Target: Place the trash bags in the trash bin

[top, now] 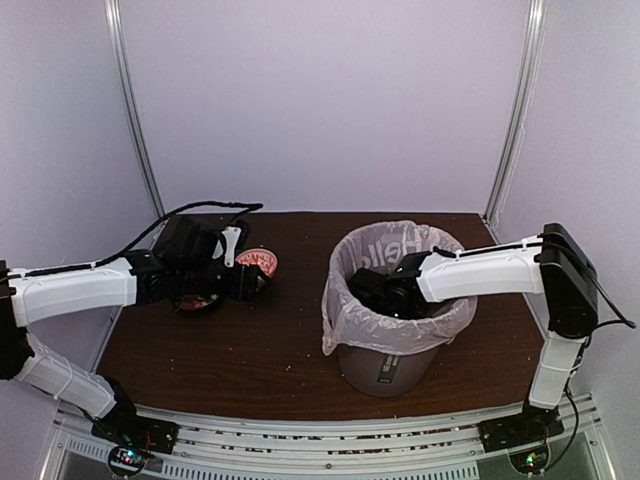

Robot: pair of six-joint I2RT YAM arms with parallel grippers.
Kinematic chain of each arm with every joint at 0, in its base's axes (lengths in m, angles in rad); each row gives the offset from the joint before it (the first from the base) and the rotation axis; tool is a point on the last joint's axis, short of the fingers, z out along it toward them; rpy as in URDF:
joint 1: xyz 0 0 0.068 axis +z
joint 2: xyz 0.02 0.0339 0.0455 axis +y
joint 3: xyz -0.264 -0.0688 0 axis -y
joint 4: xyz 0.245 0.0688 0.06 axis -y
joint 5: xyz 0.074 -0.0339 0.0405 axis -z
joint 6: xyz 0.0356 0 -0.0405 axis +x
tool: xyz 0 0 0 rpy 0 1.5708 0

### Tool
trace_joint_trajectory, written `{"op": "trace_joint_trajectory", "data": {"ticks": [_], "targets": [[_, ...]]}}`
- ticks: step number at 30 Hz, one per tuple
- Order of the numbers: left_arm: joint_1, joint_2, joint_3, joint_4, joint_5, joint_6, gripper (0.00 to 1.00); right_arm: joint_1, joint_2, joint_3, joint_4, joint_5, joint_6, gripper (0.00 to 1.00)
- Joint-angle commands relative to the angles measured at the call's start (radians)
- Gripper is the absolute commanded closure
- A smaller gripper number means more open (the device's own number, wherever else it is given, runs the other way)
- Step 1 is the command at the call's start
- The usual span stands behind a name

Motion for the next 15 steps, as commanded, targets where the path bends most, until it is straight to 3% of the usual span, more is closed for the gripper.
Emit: {"op": "trace_joint_trajectory", "data": {"ticks": [1, 15], "targets": [[0.007, -0.03, 0.061, -0.011, -0.027, 0.032, 0.31, 0.01, -0.12, 0.084, -0.065, 0.066, 0.029, 1.0], [0.007, 0.003, 0.155, 0.0, -0.035, 0.051, 0.31, 0.01, -0.224, 0.256, -0.16, 0.089, 0.064, 1.0]]}}
